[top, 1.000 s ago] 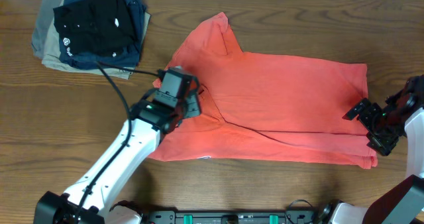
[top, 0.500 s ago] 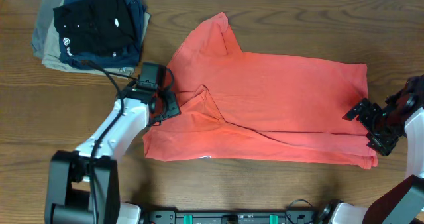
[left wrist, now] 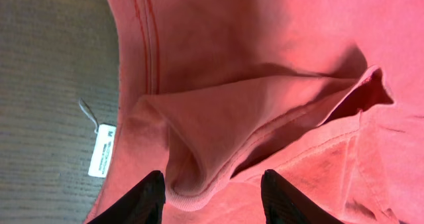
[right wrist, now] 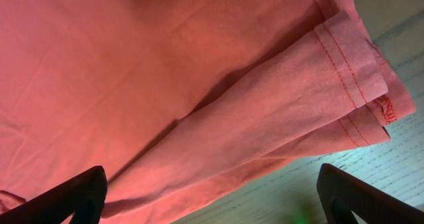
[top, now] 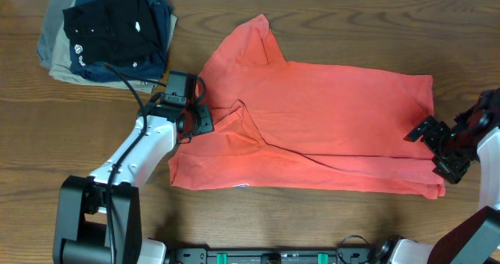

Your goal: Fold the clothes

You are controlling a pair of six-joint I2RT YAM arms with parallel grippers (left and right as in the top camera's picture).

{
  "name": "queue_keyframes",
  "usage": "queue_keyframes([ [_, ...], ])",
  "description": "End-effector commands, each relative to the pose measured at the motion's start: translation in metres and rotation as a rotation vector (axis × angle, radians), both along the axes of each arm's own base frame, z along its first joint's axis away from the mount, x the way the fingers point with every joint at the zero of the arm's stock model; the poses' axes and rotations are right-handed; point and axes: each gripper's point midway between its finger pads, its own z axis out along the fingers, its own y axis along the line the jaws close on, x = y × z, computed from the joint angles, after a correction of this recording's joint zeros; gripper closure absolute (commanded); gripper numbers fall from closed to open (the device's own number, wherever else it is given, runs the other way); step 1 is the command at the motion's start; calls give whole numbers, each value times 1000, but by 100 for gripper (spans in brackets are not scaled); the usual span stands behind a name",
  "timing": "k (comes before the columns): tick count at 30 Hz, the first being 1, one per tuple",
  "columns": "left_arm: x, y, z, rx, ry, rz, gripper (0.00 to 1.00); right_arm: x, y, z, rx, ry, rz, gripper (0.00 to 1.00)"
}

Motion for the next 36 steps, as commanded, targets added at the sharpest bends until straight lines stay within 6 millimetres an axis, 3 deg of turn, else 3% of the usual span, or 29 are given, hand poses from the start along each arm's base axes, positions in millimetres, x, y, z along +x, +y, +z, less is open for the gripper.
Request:
queue_keyframes([
  [1,4,5,-1,32,-7,-13,51,1,2,0,-7,-3,31,1],
  [8,4,5,-14,38,21,-15,53,1,3,0,-7,-2,31,1],
  [14,11,4,-11,31,-11,-15,78,0,1,-1,-17,3,30,1],
  [19,18,2,-8,26,-42,-14,94,0,0,-1,-23,6,29,1],
  [34,75,-9,27,-32,-313,2,92,0,0,-1,-22,6,29,1],
  [36,80,-8,31,-30,-338,5,60,0,0,-1,-22,6,29,1],
])
